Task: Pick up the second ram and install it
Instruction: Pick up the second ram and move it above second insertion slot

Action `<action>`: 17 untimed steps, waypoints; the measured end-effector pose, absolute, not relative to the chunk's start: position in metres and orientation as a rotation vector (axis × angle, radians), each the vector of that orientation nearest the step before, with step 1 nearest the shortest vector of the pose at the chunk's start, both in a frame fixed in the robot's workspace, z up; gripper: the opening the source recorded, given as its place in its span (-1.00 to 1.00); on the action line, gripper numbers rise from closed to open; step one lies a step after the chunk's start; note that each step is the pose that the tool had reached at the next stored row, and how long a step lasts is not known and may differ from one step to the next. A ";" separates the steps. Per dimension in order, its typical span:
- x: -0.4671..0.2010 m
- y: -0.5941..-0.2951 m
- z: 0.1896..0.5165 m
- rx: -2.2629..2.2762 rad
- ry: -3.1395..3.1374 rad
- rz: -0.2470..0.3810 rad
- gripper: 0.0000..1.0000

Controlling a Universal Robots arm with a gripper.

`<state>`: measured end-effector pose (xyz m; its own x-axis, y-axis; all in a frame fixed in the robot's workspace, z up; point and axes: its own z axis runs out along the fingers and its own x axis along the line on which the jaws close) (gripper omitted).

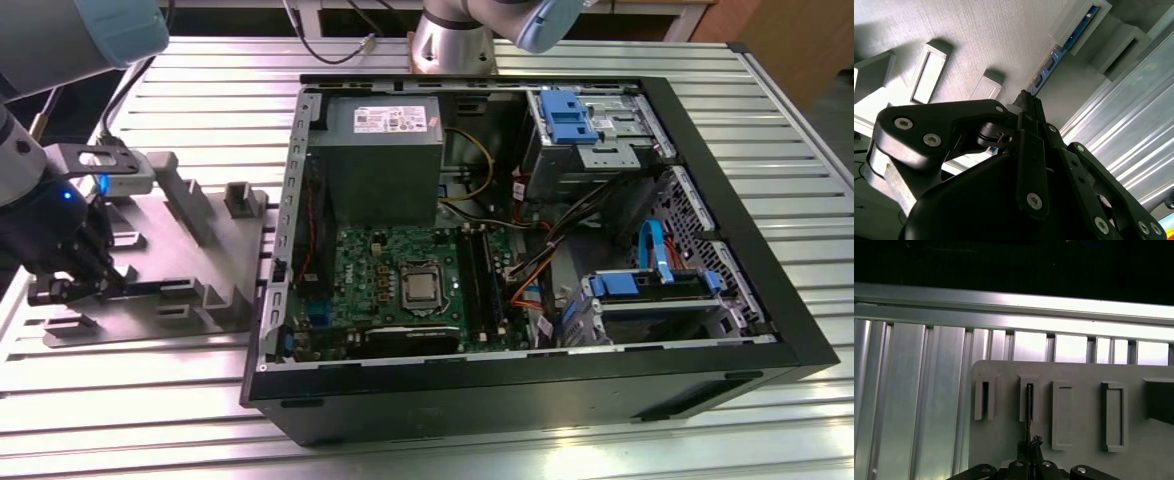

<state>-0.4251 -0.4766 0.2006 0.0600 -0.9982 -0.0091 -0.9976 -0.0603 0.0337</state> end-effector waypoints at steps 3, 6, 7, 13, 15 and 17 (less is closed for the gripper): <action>-0.425 -0.477 0.204 2.274 -2.141 -0.047 -0.76; -0.425 -0.477 0.205 2.274 -2.141 -0.046 -0.76; -0.425 -0.477 0.205 2.274 -2.141 -0.046 -0.76; -0.425 -0.477 0.212 2.274 -2.141 -0.046 -0.76; -0.425 -0.477 0.217 2.274 -2.141 -0.046 -0.76; -0.425 -0.477 0.221 2.274 -2.141 -0.046 -0.76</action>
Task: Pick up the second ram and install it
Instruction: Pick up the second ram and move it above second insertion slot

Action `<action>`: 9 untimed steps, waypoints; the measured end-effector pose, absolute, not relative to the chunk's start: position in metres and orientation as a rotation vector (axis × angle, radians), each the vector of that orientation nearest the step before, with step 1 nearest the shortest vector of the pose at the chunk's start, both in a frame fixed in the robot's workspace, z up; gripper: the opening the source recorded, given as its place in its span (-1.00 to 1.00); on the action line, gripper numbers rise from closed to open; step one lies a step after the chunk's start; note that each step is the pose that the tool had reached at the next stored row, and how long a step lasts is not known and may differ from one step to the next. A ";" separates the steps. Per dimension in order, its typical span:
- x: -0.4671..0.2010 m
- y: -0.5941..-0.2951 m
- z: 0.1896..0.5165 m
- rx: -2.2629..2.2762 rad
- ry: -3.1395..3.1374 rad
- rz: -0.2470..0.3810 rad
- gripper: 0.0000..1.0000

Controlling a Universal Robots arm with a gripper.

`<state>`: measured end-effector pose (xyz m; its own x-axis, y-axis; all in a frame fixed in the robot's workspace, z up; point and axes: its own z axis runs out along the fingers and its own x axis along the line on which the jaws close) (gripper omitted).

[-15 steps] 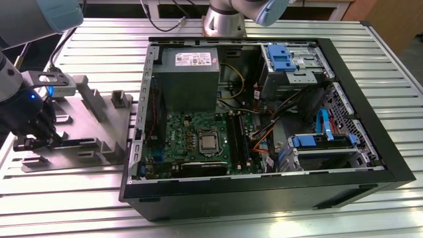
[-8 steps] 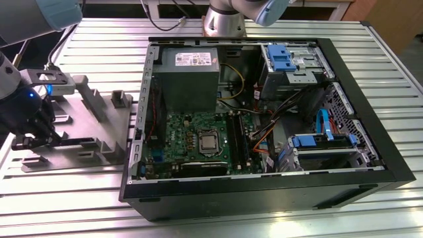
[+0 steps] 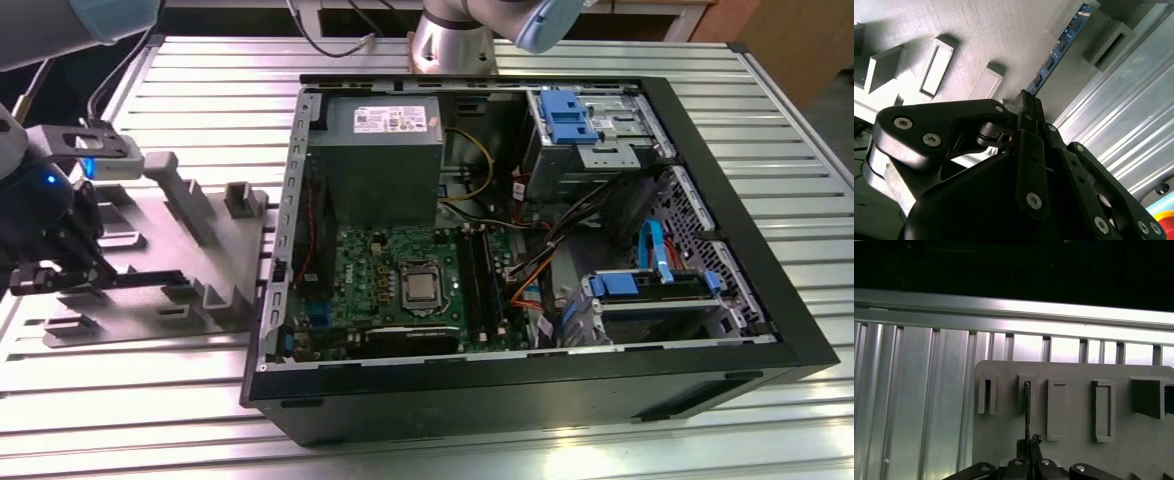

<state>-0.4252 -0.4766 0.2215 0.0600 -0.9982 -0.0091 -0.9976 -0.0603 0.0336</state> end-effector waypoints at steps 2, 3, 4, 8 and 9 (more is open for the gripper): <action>-0.425 -0.477 0.226 2.274 -2.141 -0.046 -0.76; -0.425 -0.477 0.229 2.274 -2.141 -0.046 -0.76; -0.425 -0.477 0.232 2.274 -2.141 -0.046 -0.76; -0.425 -0.477 0.237 2.274 -2.141 -0.046 -0.76; -0.425 -0.477 0.237 2.274 -2.141 -0.046 -0.76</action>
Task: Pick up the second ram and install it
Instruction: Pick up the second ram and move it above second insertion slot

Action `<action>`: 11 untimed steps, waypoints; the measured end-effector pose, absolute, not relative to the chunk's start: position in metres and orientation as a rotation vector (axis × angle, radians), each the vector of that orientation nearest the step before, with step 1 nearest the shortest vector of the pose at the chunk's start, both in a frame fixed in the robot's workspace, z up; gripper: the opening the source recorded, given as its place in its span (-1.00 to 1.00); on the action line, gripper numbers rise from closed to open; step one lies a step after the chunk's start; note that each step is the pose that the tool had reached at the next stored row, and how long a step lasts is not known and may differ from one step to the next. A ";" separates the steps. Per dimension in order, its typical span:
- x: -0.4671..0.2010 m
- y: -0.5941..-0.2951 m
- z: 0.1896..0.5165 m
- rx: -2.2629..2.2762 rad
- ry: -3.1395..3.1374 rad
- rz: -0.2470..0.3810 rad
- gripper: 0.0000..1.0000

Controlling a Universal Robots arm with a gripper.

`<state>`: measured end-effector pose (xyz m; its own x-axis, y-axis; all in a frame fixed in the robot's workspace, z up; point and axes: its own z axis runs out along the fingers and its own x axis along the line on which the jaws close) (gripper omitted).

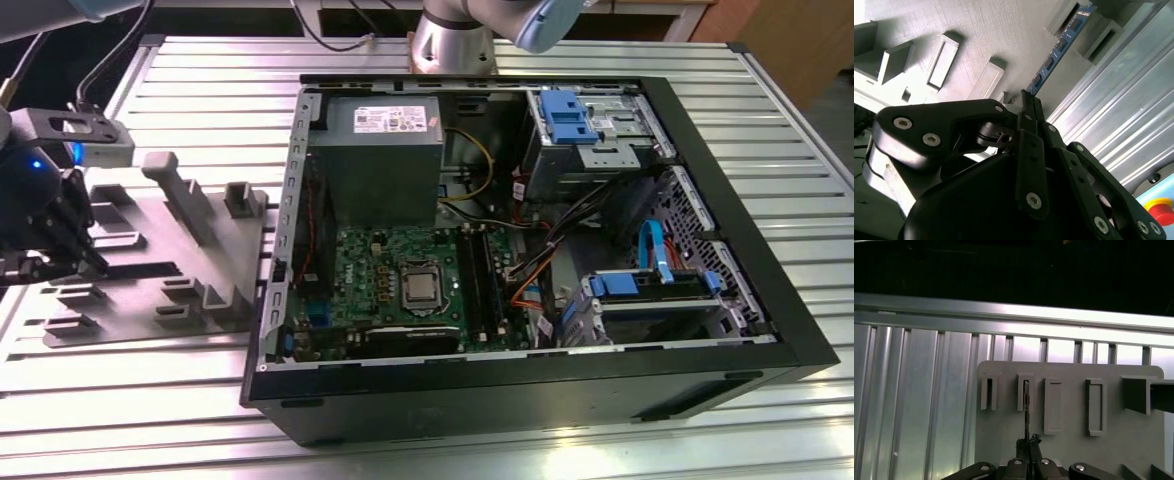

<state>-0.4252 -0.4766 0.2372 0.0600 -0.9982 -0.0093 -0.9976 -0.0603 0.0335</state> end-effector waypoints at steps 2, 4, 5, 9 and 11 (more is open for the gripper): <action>-0.425 -0.477 0.237 2.274 -2.141 -0.046 -0.76; -0.425 -0.477 0.237 2.274 -2.141 -0.046 -0.76; -0.425 -0.477 0.237 2.273 -2.142 -0.047 -0.76; -0.425 -0.477 0.240 2.262 -2.154 -0.047 -0.76; -0.425 -0.477 0.245 2.258 -2.158 -0.047 -0.76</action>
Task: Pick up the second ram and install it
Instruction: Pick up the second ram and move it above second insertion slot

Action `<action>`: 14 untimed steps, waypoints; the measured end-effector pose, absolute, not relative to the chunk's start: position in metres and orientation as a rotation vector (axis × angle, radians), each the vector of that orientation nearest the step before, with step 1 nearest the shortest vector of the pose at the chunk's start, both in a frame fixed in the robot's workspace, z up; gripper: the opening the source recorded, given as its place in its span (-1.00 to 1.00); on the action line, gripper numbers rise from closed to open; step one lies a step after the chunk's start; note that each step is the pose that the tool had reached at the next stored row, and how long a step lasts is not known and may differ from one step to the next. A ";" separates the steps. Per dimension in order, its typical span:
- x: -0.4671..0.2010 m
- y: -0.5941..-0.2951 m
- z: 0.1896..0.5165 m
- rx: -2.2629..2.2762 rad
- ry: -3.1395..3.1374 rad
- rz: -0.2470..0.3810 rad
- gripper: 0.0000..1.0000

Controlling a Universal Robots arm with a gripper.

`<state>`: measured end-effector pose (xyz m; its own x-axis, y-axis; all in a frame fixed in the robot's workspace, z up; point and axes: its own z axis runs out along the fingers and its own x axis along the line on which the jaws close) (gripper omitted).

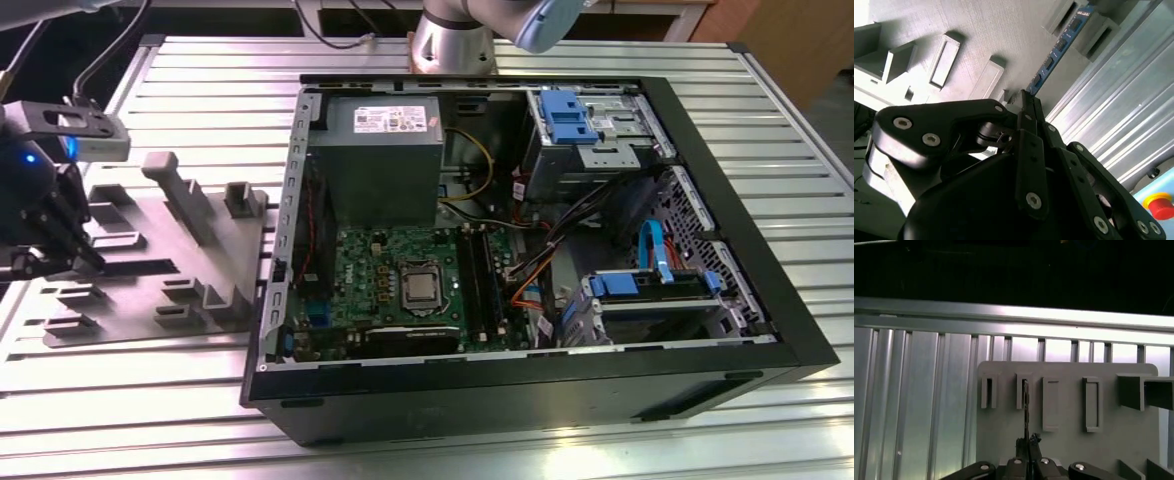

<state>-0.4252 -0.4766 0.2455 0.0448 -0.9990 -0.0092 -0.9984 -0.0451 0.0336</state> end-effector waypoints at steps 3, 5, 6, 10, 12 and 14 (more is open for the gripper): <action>-0.425 -0.477 0.254 2.254 -2.163 -0.046 -0.76; -0.425 -0.477 0.259 2.253 -2.164 -0.046 -0.76; -0.425 -0.477 0.261 2.252 -2.165 -0.046 -0.76; -0.425 -0.477 0.270 2.250 -2.164 -0.043 -0.76; -0.425 -0.477 0.274 2.249 -2.163 -0.040 -0.76; -0.425 -0.477 0.278 2.249 -2.163 -0.039 -0.76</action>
